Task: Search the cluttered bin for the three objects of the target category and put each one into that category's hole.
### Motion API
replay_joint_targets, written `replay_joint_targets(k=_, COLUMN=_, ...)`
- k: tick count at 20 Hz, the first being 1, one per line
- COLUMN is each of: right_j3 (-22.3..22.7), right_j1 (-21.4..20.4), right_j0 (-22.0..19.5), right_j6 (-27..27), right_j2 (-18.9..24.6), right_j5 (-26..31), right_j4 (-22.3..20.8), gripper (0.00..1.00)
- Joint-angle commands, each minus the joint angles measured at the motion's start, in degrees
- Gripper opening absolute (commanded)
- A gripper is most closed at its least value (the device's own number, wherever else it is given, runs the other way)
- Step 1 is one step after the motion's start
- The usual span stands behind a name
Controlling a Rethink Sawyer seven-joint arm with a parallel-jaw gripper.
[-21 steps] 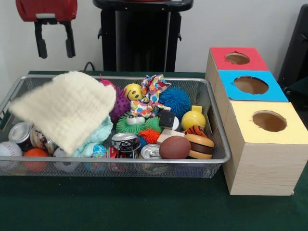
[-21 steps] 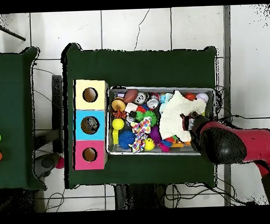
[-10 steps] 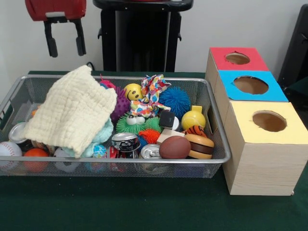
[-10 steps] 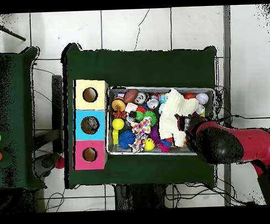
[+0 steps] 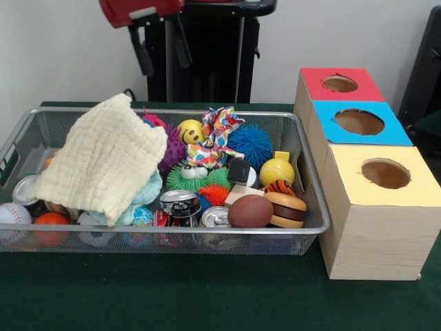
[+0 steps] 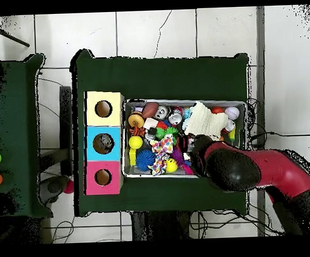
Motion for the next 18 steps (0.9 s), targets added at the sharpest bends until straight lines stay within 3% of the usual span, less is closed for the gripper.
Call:
replay_joint_targets(k=1, right_j3=6.22, right_j1=1.58, right_j0=3.41, right_j6=6.65, right_j2=-0.37, right_j5=-3.98, right_j4=1.92, gripper=1.0)
replay_joint_targets(k=6, right_j3=5.54, right_j1=1.59, right_j0=6.73, right_j6=5.15, right_j2=-4.63, right_j5=-4.75, right_j4=-1.13, gripper=1.0)
replay_joint_targets(k=13, right_j3=5.39, right_j1=2.85, right_j0=7.55, right_j6=3.47, right_j2=-6.63, right_j5=-5.65, right_j4=-2.45, gripper=1.0)
replay_joint_targets(k=15, right_j3=4.94, right_j1=3.3, right_j0=8.28, right_j6=3.1, right_j2=-8.5, right_j5=-7.78, right_j4=-5.31, gripper=1.0)
replay_joint_targets(k=18, right_j3=2.86, right_j1=5.27, right_j0=10.75, right_j6=0.55, right_j2=-13.09, right_j5=-10.84, right_j4=-14.46, gripper=1.0)
